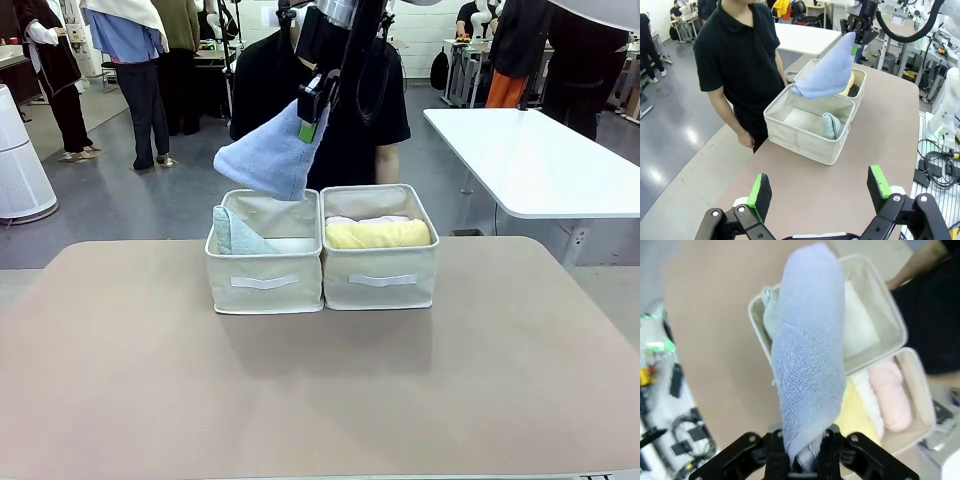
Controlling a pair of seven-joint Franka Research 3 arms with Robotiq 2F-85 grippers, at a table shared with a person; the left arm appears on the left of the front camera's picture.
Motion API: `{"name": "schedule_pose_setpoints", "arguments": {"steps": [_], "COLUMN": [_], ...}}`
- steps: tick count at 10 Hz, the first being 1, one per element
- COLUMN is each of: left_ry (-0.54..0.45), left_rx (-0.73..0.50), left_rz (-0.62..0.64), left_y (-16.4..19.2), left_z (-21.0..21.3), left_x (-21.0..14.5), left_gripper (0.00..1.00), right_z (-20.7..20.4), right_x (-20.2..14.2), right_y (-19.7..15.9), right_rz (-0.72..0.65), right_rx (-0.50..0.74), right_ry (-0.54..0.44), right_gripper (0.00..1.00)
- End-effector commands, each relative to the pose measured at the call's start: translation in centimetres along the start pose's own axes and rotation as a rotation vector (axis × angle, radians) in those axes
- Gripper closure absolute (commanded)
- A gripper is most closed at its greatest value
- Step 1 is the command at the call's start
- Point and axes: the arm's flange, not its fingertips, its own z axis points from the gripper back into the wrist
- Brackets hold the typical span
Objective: Sort the towels based on their folding style.
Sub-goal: Pick up another triangle-folded towel from the table and place it in the left Fabric basket.
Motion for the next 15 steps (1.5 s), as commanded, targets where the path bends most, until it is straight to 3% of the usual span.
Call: {"name": "schedule_pose_setpoints", "arguments": {"steps": [1, 4, 7, 9, 11, 15], "left_ry": [-0.018, -0.018, -0.018, -0.018, -0.018, -0.018], "left_rx": [-0.005, -0.005, -0.005, -0.005, -0.005, -0.005], "left_rz": [-0.012, -0.012, -0.012, -0.012, -0.012, -0.012], "left_y": [-0.1, -0.1, -0.1, -0.1, -0.1, -0.1], "left_z": [0.0, 0.0, 0.0, 0.0, 0.0, 0.0], "left_x": [0.0, 0.0, 0.0, 0.0, 0.0, 0.0], "left_gripper": [0.0, 0.0, 0.0, 0.0, 0.0, 0.0], "right_z": [-1.2, -4.0, -5.0, -4.4, -5.1, -8.5], "right_x": [4.5, 5.9, 5.9, 5.8, 6.0, 5.8], "right_y": [-1.4, -2.3, -2.9, -3.7, -5.1, -6.8], "right_rz": [0.141, 0.257, 0.261, 0.25, 0.273, 0.358], "right_rx": [0.026, 0.027, -0.065, -0.125, -0.105, 0.005], "right_ry": [0.058, 0.078, 0.173, 0.161, 0.129, 0.167], "right_gripper": [0.84, 0.84, 0.84, 0.84, 0.84, 0.84]}}
